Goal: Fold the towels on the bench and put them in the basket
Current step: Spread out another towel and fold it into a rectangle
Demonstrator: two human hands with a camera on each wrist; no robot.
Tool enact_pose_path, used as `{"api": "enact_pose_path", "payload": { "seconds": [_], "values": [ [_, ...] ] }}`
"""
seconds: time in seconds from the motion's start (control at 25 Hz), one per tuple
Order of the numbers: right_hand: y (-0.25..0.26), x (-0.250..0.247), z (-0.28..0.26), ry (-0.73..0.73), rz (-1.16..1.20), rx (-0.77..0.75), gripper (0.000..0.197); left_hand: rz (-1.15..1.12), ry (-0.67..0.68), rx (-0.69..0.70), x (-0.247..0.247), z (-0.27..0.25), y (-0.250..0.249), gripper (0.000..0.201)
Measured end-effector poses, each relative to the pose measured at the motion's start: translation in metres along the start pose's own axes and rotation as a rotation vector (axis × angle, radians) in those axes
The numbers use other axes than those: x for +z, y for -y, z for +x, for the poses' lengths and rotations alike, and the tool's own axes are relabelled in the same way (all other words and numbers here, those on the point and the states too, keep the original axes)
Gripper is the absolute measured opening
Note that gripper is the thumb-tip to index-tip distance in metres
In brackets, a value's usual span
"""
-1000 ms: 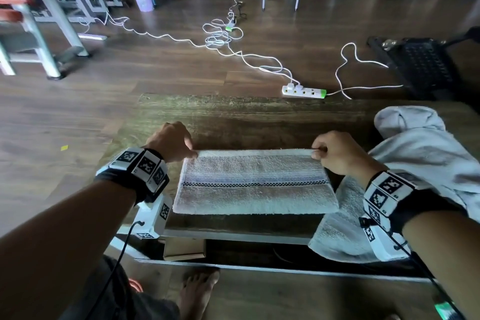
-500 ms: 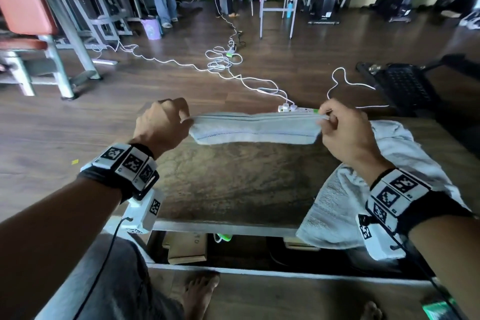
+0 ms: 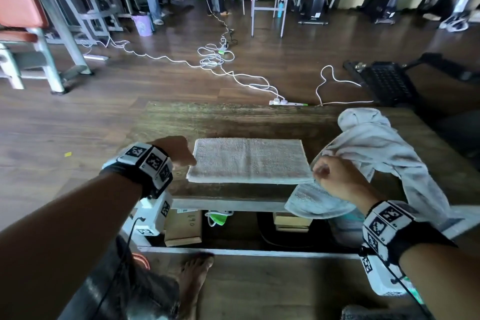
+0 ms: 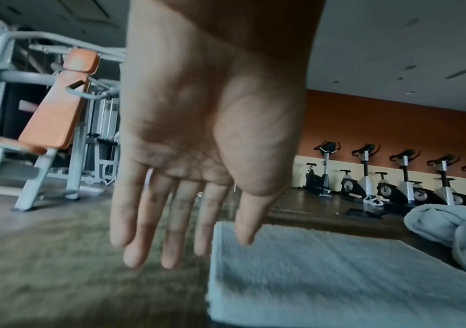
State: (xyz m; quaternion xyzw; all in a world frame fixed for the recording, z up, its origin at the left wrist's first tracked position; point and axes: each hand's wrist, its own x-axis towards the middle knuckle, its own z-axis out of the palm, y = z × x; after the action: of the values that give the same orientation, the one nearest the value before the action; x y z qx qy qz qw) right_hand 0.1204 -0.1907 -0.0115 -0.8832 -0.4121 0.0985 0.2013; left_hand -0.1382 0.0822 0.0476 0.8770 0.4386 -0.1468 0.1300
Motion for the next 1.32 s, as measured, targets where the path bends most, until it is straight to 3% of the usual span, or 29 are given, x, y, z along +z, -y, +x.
{"api": "enact_pose_path", "payload": {
  "seconds": [0.16,0.32,0.48,0.6,0.72,0.8,0.88,0.96,1.04,1.16,1.24,1.32],
  "values": [
    [0.005,0.013,0.006,0.016,-0.068,0.126,0.027,-0.117,-0.068,-0.077,0.037,0.002,-0.003,0.042],
    [0.013,0.015,0.003,-0.009,-0.086,0.169,0.033,-0.182,-0.15,-0.078,0.06,0.014,0.012,0.047],
    [0.019,0.005,-0.001,-0.021,-0.075,0.162,0.033,-0.155,-0.178,-0.096,0.062,0.021,0.023,0.058],
    [0.016,0.007,0.0,0.037,-0.058,0.189,0.022,-0.137,-0.214,-0.079,0.06,0.017,0.023,0.059],
    [0.017,0.014,0.003,-0.126,-0.05,-0.003,0.017,-0.247,-0.399,0.047,0.062,0.007,0.006,0.052],
    [0.024,0.024,0.002,-0.055,-0.109,-0.207,0.04,-0.256,-0.331,0.267,0.066,-0.003,-0.016,0.051],
    [0.03,0.036,-0.002,0.091,-0.192,-0.304,0.047,-0.166,-0.174,0.387,0.074,-0.014,-0.033,0.049],
    [0.028,0.047,-0.003,0.116,-0.184,-0.318,0.041,-0.06,-0.191,0.343,0.082,-0.019,-0.04,0.04],
    [0.031,0.05,-0.005,0.033,-0.145,-0.319,0.034,0.042,-0.305,0.258,0.086,-0.026,-0.047,0.03],
    [0.05,0.05,0.004,-0.108,-0.138,-0.399,0.025,-0.054,-0.476,0.261,0.091,-0.019,-0.061,0.027],
    [0.07,0.062,0.015,-0.085,-0.133,-0.417,0.033,-0.132,-0.508,0.322,0.094,-0.005,-0.072,0.033],
    [0.086,0.084,0.026,0.019,-0.13,-0.39,0.048,-0.164,-0.425,0.339,0.102,0.01,-0.084,0.045]
  ]
}}
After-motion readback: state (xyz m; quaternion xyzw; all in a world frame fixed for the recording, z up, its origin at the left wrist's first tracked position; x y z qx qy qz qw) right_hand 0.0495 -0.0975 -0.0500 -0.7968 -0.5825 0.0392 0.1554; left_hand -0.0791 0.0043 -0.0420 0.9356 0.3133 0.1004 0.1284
